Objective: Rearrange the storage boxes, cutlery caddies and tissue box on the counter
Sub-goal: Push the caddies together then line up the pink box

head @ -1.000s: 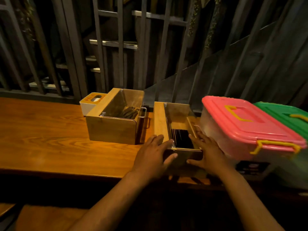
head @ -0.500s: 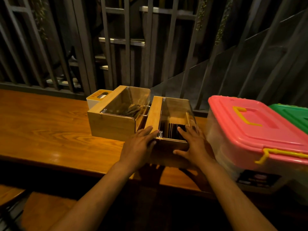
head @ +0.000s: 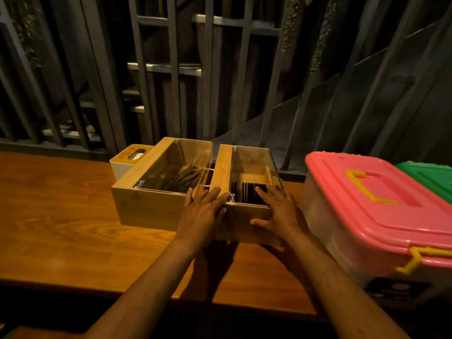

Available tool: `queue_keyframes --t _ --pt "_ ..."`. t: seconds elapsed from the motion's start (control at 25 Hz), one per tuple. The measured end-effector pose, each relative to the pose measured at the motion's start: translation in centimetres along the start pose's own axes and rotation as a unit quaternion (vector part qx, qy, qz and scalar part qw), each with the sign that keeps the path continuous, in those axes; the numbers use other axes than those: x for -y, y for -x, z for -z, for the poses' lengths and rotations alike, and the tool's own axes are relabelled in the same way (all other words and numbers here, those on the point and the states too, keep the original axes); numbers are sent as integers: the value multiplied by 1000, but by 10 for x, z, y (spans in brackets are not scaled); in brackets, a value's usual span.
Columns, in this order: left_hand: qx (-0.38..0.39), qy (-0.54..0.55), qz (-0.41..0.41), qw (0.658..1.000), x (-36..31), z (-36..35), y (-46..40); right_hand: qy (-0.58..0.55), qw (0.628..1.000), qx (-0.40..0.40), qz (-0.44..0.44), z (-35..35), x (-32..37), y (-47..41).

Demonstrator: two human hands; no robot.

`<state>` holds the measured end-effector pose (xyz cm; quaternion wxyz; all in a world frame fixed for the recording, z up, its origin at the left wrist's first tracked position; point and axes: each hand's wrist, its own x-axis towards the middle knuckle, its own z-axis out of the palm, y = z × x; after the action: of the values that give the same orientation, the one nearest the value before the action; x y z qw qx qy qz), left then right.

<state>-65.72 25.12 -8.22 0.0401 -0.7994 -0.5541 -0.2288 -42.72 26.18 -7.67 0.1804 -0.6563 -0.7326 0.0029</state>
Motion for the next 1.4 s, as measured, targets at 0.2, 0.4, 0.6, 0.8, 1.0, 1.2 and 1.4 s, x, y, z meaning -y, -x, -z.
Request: queue_keyframes --t 0.2,0.4,0.6,0.8,1.0,1.2,1.4 --pt "8 -31 -7 999 9 -5 -17 12 1000 20 -20 0 2 -14" --pt "1 -46 -20 999 11 -6 -20 43 998 38 -26 3 5 -14" --pt "32 -68 -26 997 6 2 -17 83 991 67 -79 12 26 0" --pt "7 -38 -23 999 -26 25 8 70 987 131 -58 62 39 39" --pt "-50 123 -65 989 -113 61 33 -51 998 -37 16 152 14 101" --pt "-76 164 -95 979 -221 62 43 -42 997 -56 -22 232 -102 170" --pt "-7 92 -67 993 -307 38 55 60 996 64 -14 218 -192 190"
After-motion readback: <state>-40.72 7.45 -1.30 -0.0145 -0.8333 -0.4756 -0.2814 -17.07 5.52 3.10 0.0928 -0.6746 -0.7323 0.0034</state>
